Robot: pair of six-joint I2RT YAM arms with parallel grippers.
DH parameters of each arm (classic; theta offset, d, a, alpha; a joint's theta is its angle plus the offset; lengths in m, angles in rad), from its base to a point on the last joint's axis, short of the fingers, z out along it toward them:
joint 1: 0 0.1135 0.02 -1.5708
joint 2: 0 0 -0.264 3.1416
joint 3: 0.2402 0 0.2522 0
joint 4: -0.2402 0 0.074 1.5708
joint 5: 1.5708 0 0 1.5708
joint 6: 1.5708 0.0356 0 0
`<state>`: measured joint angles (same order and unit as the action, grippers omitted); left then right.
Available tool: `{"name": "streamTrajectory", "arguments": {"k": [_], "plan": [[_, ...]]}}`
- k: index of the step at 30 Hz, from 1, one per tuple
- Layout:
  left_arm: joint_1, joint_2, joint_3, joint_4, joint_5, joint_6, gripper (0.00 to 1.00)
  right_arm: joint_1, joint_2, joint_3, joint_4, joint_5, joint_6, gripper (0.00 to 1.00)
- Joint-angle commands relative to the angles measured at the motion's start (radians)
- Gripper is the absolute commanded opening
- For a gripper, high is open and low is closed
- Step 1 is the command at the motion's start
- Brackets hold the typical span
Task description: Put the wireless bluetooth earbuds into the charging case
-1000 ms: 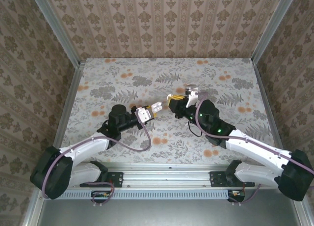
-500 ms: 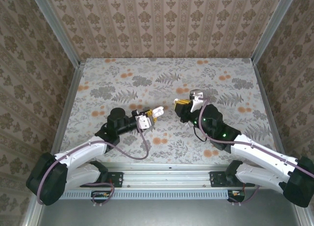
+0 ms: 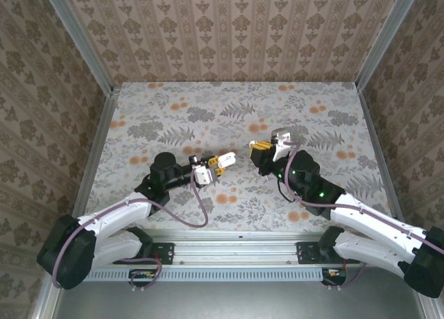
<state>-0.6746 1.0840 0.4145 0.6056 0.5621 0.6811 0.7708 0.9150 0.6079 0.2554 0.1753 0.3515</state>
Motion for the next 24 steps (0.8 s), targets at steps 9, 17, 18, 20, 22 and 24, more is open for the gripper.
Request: {"name": "streamTrajectory", "arguments": {"k": [9, 17, 18, 20, 22, 24], "plan": [[-0.005, 0.019, -0.014, 0.104, 0.03, -0.057, 0.05, 0.006, -0.02, -0.024, 0.069, -0.161, -0.072, 0.2], [-0.006, 0.074, -0.01, 0.189, 0.015, -0.124, 0.05, 0.024, 0.026, -0.012, 0.144, -0.262, -0.059, 0.2], [-0.006, 0.082, -0.008, 0.199, 0.015, -0.133, 0.05, 0.024, 0.034, -0.013, 0.15, -0.278, -0.062, 0.2], [-0.004, 0.096, -0.01, 0.228, 0.012, -0.152, 0.05, 0.025, 0.048, -0.009, 0.159, -0.31, -0.076, 0.2], [-0.006, 0.106, -0.008, 0.242, 0.013, -0.167, 0.05, 0.025, 0.063, -0.003, 0.163, -0.332, -0.094, 0.2], [-0.006, 0.114, -0.006, 0.252, 0.015, -0.181, 0.05, 0.025, 0.076, 0.001, 0.172, -0.347, -0.11, 0.2]]}}
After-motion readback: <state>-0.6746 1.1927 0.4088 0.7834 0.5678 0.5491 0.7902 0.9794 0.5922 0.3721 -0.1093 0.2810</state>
